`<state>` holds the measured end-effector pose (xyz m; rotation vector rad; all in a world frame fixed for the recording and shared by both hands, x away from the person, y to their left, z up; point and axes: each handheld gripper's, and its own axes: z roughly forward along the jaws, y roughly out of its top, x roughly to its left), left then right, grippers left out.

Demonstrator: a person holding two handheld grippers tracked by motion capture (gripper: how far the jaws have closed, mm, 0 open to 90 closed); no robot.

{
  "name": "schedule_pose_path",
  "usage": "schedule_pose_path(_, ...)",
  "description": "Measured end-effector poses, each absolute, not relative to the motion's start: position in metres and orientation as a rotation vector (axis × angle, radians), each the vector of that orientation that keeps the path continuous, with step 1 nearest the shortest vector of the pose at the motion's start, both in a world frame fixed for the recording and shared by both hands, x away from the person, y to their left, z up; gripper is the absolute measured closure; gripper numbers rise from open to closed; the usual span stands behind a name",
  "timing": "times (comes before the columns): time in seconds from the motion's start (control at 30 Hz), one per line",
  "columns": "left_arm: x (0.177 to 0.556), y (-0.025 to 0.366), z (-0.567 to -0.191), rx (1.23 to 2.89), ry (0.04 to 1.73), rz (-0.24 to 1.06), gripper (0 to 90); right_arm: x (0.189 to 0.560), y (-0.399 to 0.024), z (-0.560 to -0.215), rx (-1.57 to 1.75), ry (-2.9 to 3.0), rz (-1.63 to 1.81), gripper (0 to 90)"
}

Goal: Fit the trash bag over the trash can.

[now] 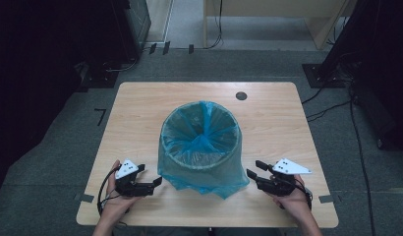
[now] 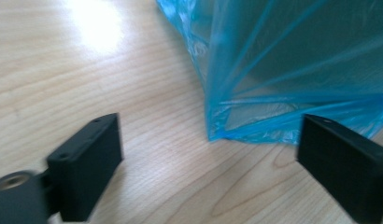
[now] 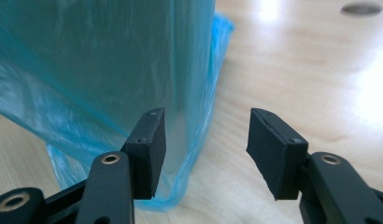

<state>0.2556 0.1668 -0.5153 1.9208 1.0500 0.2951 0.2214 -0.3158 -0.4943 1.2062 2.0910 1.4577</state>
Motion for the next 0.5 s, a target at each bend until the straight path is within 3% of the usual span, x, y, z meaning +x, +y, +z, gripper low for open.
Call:
schedule_pose_path(0.03,0.256,0.169,-0.515,1.919,1.054,0.283,0.0,0.221,-0.319,-0.491,1.191,2.075,1.475,50.5)
schedule_pose_path(0.3,0.256,0.191,-0.514,1.881,1.116,0.339,0.0,0.217,-0.326,-0.468,1.14,1.967,1.486,90.0)
schedule_pose_path(0.5,0.253,0.213,-0.516,1.862,1.203,0.391,0.0,0.215,-0.324,-0.454,0.967,2.034,1.486,90.0)
